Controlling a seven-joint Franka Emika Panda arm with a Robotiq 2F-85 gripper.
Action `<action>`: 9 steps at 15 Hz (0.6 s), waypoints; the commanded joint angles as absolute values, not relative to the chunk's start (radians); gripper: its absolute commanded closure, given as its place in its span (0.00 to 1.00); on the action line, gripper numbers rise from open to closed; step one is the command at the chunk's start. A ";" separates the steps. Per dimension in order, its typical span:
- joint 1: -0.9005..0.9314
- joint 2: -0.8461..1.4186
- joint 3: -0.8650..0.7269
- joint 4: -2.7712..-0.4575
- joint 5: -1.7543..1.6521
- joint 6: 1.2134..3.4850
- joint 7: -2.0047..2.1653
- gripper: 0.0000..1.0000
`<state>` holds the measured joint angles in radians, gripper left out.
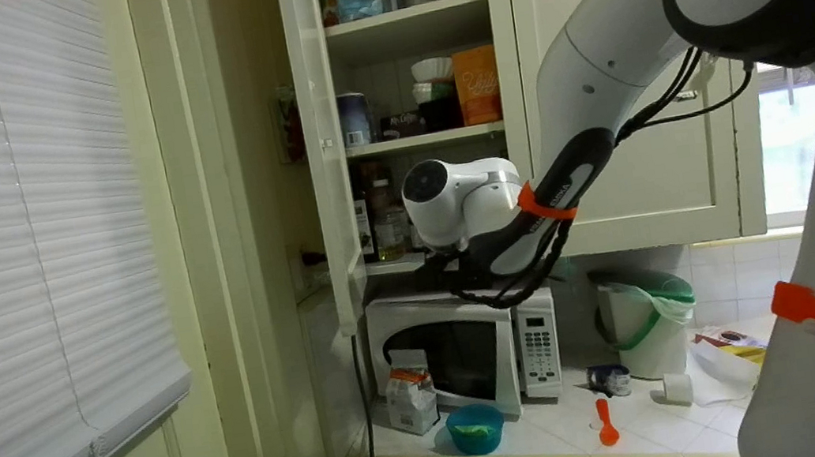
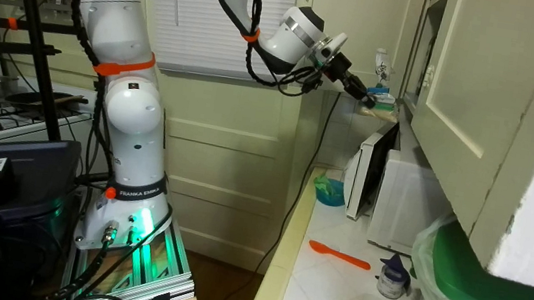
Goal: Remove the white plastic from the cabinet
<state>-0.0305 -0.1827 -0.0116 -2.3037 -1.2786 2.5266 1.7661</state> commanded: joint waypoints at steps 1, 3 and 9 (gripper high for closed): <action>-0.050 -0.261 -0.022 -2.393 -1.293 2.514 1.861 0.96; -0.060 -0.277 -0.030 -2.418 -1.290 2.520 1.890 0.96; -0.095 -0.316 -0.068 -2.496 -1.276 2.518 1.973 0.96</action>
